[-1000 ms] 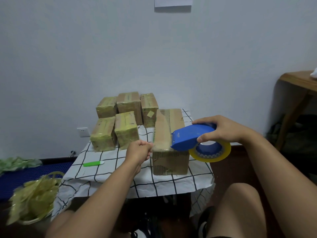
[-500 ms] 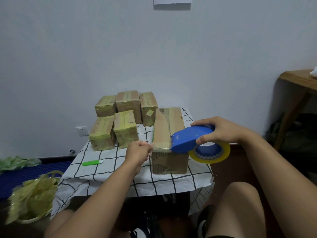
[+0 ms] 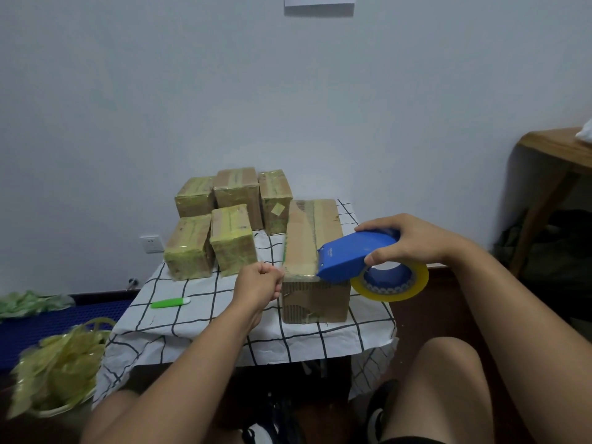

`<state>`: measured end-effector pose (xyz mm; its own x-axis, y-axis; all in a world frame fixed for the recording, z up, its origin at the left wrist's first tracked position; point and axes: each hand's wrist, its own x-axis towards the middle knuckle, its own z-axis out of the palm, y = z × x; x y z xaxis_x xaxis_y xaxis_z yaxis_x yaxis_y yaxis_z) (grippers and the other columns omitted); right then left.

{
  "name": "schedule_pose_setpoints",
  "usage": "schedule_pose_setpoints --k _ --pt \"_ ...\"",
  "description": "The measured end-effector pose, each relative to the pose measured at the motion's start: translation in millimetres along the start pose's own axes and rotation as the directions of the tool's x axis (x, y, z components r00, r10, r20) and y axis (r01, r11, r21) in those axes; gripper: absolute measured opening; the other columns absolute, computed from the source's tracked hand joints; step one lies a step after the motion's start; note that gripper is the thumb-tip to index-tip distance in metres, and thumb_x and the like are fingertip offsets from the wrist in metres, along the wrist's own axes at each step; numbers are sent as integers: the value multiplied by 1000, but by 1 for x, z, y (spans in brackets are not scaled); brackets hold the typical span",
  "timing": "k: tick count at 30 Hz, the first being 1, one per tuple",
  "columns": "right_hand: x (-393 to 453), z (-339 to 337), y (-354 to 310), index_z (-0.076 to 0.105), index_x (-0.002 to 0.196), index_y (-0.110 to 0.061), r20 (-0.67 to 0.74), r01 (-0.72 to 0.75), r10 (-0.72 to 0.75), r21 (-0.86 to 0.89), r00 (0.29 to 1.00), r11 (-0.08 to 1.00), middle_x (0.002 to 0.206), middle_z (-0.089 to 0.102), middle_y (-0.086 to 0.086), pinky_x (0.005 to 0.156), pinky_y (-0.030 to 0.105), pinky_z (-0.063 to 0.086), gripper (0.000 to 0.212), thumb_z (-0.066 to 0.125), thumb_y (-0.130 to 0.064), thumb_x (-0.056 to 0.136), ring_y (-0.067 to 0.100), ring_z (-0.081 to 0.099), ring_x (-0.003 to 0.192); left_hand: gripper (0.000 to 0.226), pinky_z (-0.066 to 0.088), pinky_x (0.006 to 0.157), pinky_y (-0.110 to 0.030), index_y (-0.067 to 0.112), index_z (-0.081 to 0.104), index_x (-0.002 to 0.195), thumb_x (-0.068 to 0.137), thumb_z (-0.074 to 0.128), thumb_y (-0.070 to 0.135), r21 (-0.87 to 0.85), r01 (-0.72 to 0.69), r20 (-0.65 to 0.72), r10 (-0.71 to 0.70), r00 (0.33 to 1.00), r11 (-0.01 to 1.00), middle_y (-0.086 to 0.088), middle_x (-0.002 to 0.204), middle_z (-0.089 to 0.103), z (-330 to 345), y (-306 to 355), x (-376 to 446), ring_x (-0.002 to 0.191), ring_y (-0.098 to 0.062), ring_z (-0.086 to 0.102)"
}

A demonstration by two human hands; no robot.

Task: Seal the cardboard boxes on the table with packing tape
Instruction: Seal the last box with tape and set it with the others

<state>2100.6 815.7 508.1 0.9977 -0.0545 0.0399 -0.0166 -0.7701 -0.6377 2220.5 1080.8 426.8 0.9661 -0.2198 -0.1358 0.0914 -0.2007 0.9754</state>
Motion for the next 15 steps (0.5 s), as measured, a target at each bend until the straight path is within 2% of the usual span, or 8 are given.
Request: schedule_pose_setpoints --k 5,7,10,11,12,13,14,15 --pt "2 4 2 60 129 -39 2 -5 5 5 1000 1000 117 62 -20 83 18 47 53 82 -37 80 4 63 100 9 49 53 -25 2 62 86 93 59 5 0 46 34 -46 998 999 -6 62 54 -3 1 2 50 -13 49" --pt "3 5 1 60 128 -39 1 -1 1 11 1000 1000 115 62 -21 82 17 46 52 82 -36 81 3 63 100 4 46 49 -25 3 60 93 92 59 6 -14 81 44 -81 996 997 -6 62 54 -4 3 2 49 -13 48" --pt "4 4 2 61 127 -40 1 -2 2 7 1000 1000 114 62 -23 82 16 45 51 82 -36 81 1 63 99 14 45 54 -28 14 55 105 94 61 20 52 102 42 -104 994 993 -5 79 56 -5 3 -2 62 -15 51" --pt "4 4 3 61 127 -40 1 -2 2 11 1000 1000 114 63 -23 82 17 46 51 82 -36 81 1 63 99 16 45 59 -27 19 54 108 94 61 24 151 26 13 -29 999 988 -3 87 58 -5 1 -3 69 -16 53" --pt "4 4 4 61 126 -41 -1 -4 4 14 1000 1000 114 63 -23 83 17 46 50 82 -36 81 0 64 98 17 43 63 -26 24 55 110 94 60 25 284 -110 -10 118 993 953 -1 97 59 -5 -2 -4 77 -15 55" --pt "4 3 5 61 125 -42 -5 -5 5 15 1000 1000 113 64 -22 83 18 46 50 82 -37 80 -1 64 97 18 43 68 -26 25 57 113 95 58 25 415 -275 1 302 953 867 1 107 58 -5 -7 -5 88 -13 56" --pt "3 3 6 61 124 -43 -6 -7 7 14 1000 1000 113 64 -22 83 17 46 49 82 -37 80 -2 64 96 20 43 77 -26 23 61 115 96 56 24 513 -434 57 475 878 741 4 117 58 -5 -11 -7 101 -12 55" --pt "2 2 7 61 124 -44 -3 -9 9 13 1000 1000 113 64 -22 82 16 46 48 82 -37 81 -4 63 95 24 44 87 -27 20 64 117 95 55 24 577 -553 147 589 794 601 5 123 57 -4 -17 -8 110 -12 53"
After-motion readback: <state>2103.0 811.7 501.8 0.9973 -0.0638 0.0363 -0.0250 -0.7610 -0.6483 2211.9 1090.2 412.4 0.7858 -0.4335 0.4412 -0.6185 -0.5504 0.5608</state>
